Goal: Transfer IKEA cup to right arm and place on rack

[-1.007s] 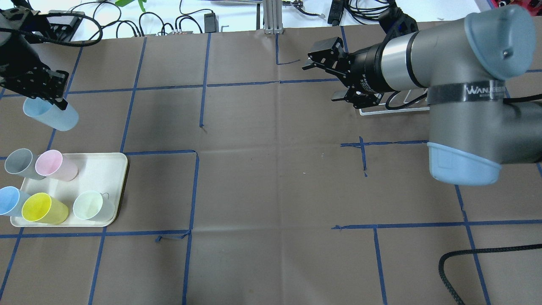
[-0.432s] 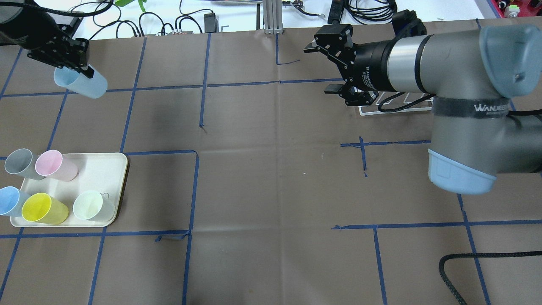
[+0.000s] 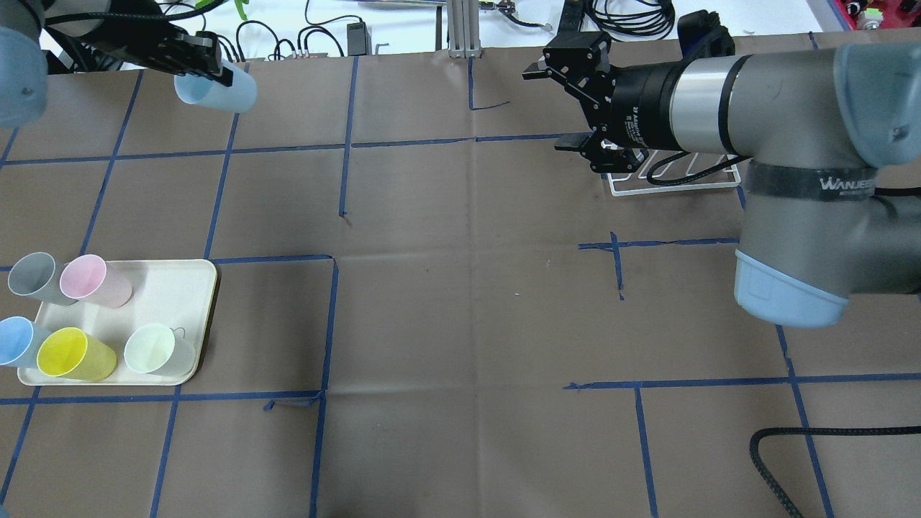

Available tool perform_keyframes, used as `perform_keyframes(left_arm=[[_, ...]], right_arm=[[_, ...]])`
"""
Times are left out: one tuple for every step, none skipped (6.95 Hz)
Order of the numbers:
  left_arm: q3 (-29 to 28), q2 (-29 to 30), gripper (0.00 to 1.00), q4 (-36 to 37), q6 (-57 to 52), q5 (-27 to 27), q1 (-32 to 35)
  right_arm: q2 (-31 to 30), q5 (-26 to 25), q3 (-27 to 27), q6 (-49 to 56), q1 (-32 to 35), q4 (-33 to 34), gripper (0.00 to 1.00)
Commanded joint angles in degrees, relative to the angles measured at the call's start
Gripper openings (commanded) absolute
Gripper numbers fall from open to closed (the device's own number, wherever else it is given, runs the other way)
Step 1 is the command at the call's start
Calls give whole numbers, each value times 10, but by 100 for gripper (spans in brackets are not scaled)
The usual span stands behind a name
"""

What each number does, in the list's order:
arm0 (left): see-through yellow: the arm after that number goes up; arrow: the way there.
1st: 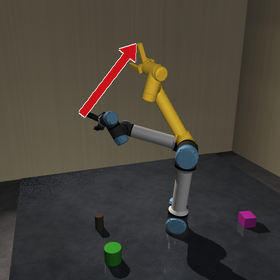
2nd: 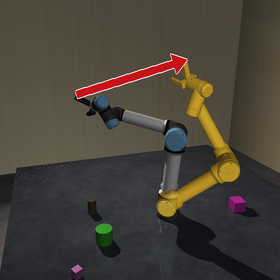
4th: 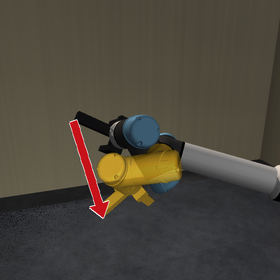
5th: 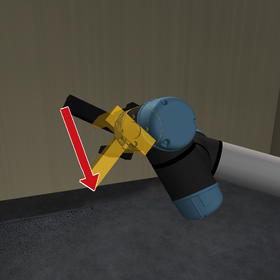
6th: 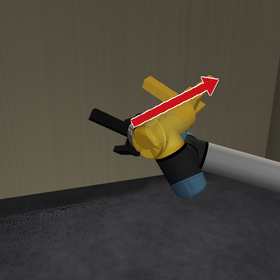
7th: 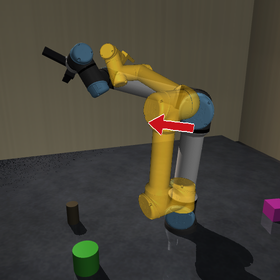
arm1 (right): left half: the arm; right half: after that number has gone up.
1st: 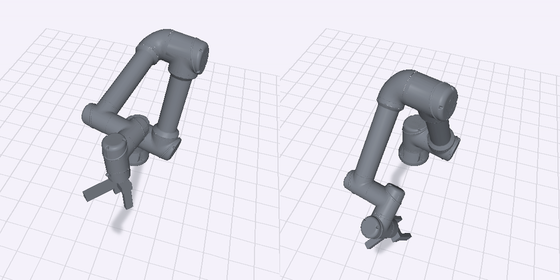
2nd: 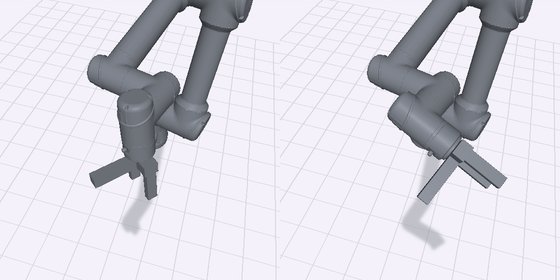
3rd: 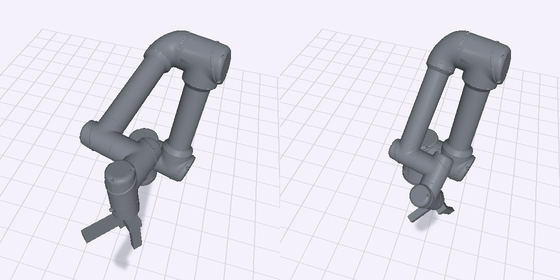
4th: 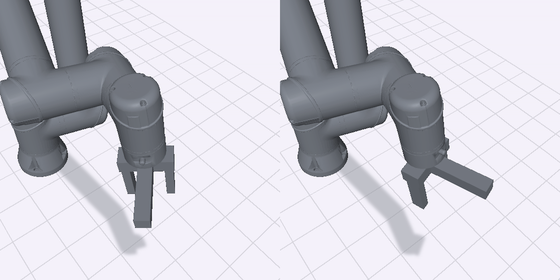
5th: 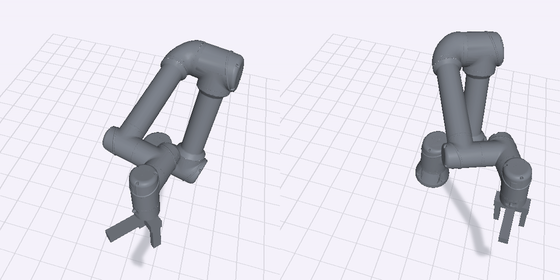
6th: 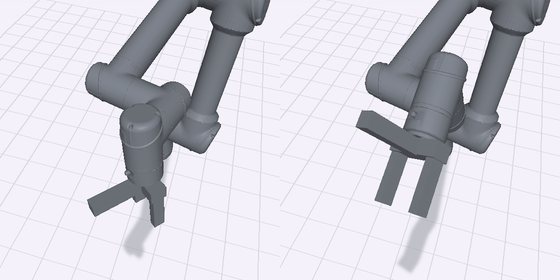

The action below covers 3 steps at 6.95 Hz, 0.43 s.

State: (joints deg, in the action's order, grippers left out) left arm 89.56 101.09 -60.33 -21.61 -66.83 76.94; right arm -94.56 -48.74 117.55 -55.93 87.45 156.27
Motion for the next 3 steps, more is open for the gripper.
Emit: perform_keyframes(left_arm=[[108, -4, 0, 246, 2, 77, 38], [165, 3, 0, 380, 4, 84, 57], [215, 4, 0, 475, 6, 84, 79]], right_arm=[[0, 9, 36, -24, -1, 67, 98], [0, 8, 52, -101, 0, 127, 99], [1, 8, 69, -172, -1, 174, 99]])
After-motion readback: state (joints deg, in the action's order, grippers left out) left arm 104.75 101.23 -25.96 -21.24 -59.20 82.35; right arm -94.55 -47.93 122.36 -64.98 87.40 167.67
